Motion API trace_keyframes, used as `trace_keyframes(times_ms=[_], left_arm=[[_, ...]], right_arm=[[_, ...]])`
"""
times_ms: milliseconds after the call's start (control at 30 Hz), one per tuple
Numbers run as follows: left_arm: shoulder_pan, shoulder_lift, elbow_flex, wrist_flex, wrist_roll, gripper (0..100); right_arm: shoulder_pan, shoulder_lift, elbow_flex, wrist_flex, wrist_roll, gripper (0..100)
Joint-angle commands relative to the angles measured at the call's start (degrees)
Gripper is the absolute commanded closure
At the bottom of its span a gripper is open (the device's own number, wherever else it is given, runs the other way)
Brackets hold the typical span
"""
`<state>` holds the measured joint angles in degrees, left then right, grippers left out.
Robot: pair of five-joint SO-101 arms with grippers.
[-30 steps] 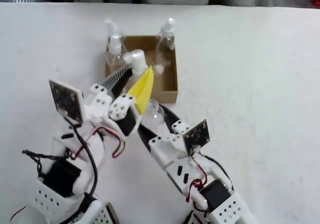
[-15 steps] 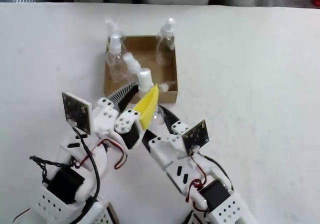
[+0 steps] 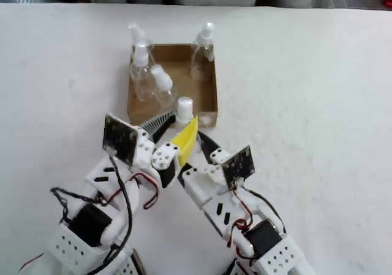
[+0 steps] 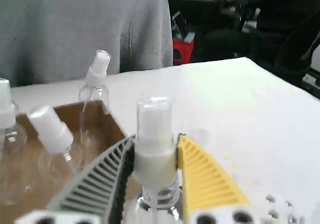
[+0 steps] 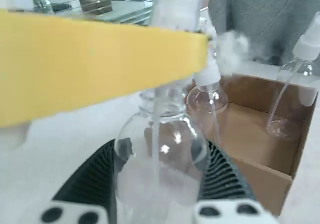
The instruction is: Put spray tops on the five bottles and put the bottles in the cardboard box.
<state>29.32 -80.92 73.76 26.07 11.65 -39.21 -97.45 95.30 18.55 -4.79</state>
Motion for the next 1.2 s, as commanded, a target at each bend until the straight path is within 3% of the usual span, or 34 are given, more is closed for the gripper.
trace_keyframes(times_ms=[0, 500, 733, 867, 1167], left_arm=[[0.9, -0.3, 0.0, -3.3, -0.4, 98], [1.0, -0.3, 3.2, -1.8, -0.4, 98], [1.0, -0.4, 3.2, -5.3, 0.2, 98], [1.0, -0.4, 3.1, -5.5, 5.8, 98], [1.0, -0.4, 2.9, -5.9, 5.7, 98]], right_arm=[[1.7, 0.0, -0.3, -1.2, -0.2, 97.5], [2.5, -6.2, 1.6, -0.6, -0.1, 97.5], [2.7, -5.8, 1.6, -0.7, -0.1, 97.5], [2.9, -5.8, 1.6, -0.7, -0.1, 97.5], [3.0, -5.8, 1.6, -0.7, -0.1, 97.5]])
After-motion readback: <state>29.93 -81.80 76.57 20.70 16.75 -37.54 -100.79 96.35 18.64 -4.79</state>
